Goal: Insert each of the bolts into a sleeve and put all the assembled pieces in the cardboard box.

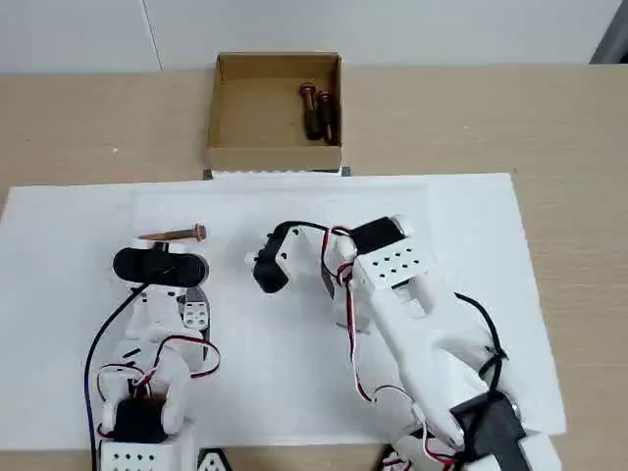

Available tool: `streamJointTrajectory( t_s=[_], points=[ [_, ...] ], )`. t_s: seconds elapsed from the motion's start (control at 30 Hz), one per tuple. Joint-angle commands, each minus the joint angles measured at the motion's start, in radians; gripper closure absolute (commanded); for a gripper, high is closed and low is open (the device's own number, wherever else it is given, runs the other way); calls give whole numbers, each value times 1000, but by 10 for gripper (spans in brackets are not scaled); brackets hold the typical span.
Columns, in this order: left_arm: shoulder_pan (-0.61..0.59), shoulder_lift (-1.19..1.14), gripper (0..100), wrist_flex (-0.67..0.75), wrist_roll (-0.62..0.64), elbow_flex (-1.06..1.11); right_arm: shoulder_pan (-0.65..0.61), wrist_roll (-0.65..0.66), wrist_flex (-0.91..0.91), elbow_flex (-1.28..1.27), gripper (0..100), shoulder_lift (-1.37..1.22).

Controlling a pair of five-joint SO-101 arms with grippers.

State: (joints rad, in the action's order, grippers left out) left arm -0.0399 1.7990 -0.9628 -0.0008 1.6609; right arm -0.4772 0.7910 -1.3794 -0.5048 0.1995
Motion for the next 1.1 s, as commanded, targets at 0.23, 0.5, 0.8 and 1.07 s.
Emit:
streamJointTrajectory(
  t_s=[0.23,0.5,0.8,1.07],
  points=[
    [-5,9,994,0,-5,-4,-2,12,91,-5,868,-76],
    [-5,9,994,0,-3,-4,-2,12,159,-5,871,-170],
    [-5,9,994,0,-3,-4,-2,12,157,-5,872,-205],
    [-5,9,994,0,-3,-4,-2,6,148,-5,957,-208]
  ],
)
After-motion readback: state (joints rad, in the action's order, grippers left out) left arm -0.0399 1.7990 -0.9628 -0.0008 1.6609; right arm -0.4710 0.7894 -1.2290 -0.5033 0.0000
